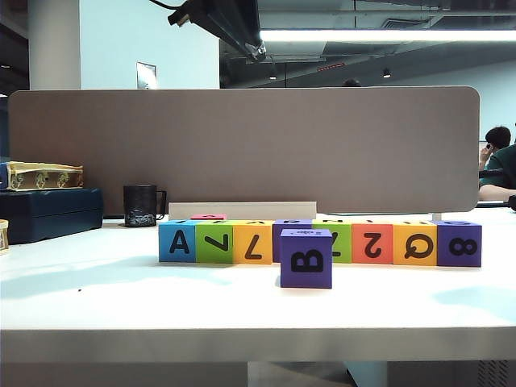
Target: Select the appropriate blocks from the scattered letter blocks on the table and arrange them in a row to spell out "LEARNING".
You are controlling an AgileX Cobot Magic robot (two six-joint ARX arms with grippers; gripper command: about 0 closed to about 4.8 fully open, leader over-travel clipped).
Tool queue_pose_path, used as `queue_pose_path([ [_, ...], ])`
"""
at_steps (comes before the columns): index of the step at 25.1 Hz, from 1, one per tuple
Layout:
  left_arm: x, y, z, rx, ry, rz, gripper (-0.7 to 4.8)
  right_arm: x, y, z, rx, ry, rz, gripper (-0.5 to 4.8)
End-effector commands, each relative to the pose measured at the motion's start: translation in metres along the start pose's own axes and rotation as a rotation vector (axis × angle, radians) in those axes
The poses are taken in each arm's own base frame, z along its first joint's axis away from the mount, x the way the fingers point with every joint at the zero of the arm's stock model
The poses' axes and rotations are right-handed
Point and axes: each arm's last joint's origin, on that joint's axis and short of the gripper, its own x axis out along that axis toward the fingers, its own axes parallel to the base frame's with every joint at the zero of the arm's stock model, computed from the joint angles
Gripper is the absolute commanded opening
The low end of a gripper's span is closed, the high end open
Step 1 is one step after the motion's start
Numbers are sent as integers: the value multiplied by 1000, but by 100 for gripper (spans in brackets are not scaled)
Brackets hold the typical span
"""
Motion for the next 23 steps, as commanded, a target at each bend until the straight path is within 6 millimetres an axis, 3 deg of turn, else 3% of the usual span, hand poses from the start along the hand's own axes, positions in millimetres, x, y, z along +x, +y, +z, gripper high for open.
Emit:
queue_pose_path([
  [1, -3, -1, 1, 5, -18, -1, 21, -22, -9, 0, 47, -133, -59, -1],
  [7, -3, -1, 1, 5, -17, -1, 21, -51, -19, -20, 111, -380, -173, -1],
  [11, -3, -1, 1, 5, -18, -1, 21, -51, -19, -42, 133, -457, -218, -1],
  [19, -3, -1, 1, 5, -17, -1, 21, -7, -14, -93, 196, -518, -206, -1],
  [23, -3, -1, 1, 5, -17, -1, 21, 21, -8, -119, 186, -524, -98, -1],
])
